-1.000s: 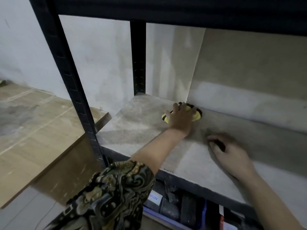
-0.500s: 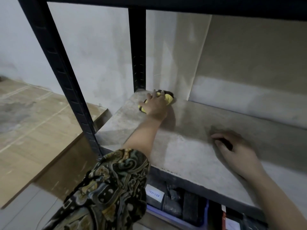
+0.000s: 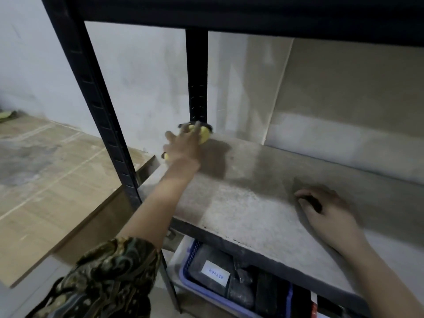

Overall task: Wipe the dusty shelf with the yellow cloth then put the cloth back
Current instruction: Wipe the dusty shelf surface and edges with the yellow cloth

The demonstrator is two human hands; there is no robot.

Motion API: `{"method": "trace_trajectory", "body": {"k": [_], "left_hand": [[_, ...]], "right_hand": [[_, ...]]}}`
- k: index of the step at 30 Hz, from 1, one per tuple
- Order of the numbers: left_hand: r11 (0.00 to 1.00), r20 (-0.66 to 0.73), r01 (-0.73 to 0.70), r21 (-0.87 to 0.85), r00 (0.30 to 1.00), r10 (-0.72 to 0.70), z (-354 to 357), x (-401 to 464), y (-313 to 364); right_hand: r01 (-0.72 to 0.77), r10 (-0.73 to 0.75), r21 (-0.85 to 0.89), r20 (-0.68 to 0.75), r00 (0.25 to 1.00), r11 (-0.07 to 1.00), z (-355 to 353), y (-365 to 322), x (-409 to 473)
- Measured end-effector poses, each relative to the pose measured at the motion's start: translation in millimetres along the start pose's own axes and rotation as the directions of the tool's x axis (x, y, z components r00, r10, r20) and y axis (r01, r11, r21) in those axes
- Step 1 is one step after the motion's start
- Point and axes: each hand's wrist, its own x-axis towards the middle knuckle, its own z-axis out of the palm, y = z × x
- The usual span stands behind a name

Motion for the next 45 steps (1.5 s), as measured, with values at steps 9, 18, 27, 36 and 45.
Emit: {"method": "trace_trajectory", "body": {"k": [9, 18, 27, 36, 45], "left_hand": [[0.803, 0.187, -0.592, -0.070, 0.783, 0.593, 37.6, -39.5, 103.0], [0.941, 0.188, -0.297, -0.165, 0.927, 0.325, 36.9, -1.6, 79.6], [0.996, 0.102, -0.060, -0.066, 0.992, 0.067, 22.5, 27.9, 23.6], [0.994, 0.089, 0.073, -0.085, 0.994, -0.066, 2.0, 16.3, -5.8], [0.942, 0.078, -0.308, -0.135, 0.944, 0.320, -4.8, -51.9, 50.1]], "right_hand": [[-0.026, 0.026, 0.035, 0.004, 1.000, 0.999, -0.4, -1.5, -1.6], [-0.026, 0.026, 0.029, -0.014, 1.000, 0.999, 1.4, 0.4, -0.6], [0.005, -0.004, 0.030, -0.026, 1.000, 1.000, 1.6, 1.6, -0.7], [0.018, -0.018, 0.018, -0.003, 1.000, 1.000, -0.7, 1.7, -2.7], [0.014, -0.014, -0.002, 0.015, 1.000, 1.000, 0.7, 2.7, -1.8]]}}
